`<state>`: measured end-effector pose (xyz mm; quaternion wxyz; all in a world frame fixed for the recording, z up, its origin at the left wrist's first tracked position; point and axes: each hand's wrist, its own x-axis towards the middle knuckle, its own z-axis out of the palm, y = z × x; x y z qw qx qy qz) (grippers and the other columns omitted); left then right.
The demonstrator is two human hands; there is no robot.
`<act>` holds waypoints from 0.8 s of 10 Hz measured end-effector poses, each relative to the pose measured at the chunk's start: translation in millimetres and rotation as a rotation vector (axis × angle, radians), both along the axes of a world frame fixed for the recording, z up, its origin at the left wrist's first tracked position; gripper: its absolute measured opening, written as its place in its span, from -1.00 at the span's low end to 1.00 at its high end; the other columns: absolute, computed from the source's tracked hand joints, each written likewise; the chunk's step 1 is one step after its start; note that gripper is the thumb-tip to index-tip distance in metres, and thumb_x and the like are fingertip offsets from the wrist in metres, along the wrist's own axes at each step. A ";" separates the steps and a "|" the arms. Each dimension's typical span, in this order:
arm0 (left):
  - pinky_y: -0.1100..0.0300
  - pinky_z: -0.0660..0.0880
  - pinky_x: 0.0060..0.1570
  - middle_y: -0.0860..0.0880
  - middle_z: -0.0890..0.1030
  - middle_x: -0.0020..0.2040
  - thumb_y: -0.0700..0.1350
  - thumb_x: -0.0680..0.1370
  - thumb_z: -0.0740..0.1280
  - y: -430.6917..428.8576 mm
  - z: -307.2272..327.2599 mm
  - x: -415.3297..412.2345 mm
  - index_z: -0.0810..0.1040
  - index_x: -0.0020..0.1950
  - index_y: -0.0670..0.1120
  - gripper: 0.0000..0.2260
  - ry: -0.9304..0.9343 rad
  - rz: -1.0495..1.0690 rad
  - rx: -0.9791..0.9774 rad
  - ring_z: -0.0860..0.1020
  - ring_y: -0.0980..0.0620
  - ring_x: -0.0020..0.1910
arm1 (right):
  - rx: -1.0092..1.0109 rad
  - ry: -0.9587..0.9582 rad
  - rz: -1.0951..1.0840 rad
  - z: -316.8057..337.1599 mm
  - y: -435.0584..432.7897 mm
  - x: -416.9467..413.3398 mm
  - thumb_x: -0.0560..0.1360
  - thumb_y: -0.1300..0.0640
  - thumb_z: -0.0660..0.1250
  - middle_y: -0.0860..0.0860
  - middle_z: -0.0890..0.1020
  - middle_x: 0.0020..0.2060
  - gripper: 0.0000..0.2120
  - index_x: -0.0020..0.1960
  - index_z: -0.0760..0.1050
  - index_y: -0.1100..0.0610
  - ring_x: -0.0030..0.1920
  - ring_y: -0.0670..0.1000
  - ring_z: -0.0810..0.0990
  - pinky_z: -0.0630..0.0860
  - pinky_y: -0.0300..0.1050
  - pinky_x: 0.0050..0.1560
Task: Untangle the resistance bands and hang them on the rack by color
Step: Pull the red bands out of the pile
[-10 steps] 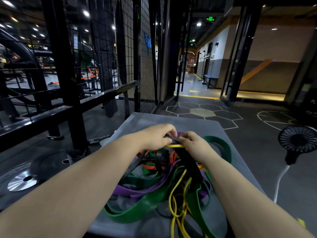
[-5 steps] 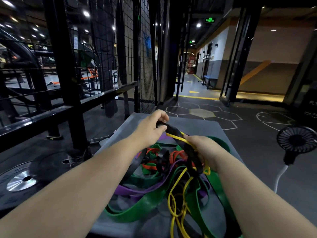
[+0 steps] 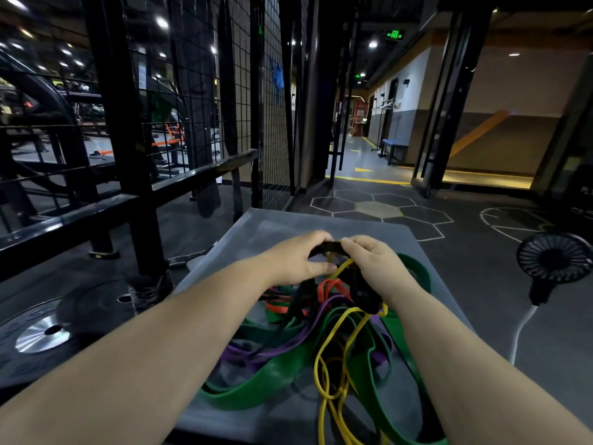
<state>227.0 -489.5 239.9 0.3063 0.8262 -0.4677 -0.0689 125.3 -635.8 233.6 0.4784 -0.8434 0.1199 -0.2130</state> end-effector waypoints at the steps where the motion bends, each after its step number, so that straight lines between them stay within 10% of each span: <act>1: 0.06 0.48 0.00 0.03 0.55 0.05 0.09 0.55 0.34 -1.2 -0.4 0.1 0.37 0.19 0.07 -0.72 -0.039 0.041 -0.021 0.53 0.02 -0.02 | 0.004 -0.008 -0.035 -1.8 -1.0 1.7 0.61 -0.06 0.23 -0.02 0.61 -0.31 -0.72 -0.10 0.61 0.07 -0.24 0.00 0.59 0.47 -0.12 -0.22; 3: 0.14 0.29 -0.31 0.08 0.45 -0.21 0.07 0.59 0.28 -3.2 3.0 -3.7 0.38 0.01 -0.02 -0.82 -0.264 0.084 -0.031 0.40 0.09 -0.25 | -0.007 0.073 -0.202 -5.7 -8.2 3.9 0.59 -0.06 0.24 0.13 0.66 -0.19 -0.69 -0.12 0.61 0.14 -0.11 0.12 0.61 0.52 0.02 -0.03; 6: 0.04 0.40 -0.14 0.01 0.48 -0.24 0.09 0.64 0.13 3.3 5.8 16.9 0.37 -0.13 0.04 -0.80 -0.152 0.203 -0.142 0.48 -0.02 -0.19 | 0.108 0.295 -0.285 -18.7 -24.6 4.9 0.58 0.06 0.26 -0.03 0.48 -0.38 -0.73 -0.29 0.43 0.04 -0.39 -0.05 0.44 0.42 -0.14 -0.35; 8: 0.04 0.37 0.04 -0.01 0.49 0.05 0.28 0.61 -0.05 9.4 -1.7 36.9 0.40 0.14 -0.06 -0.53 -0.004 0.411 0.184 0.48 -0.09 0.11 | 0.081 0.348 -0.309 -43.3 -49.4 7.7 0.57 0.14 0.25 0.03 0.57 -0.26 -0.88 0.03 0.55 0.10 -0.29 0.01 0.52 0.49 -0.12 -0.23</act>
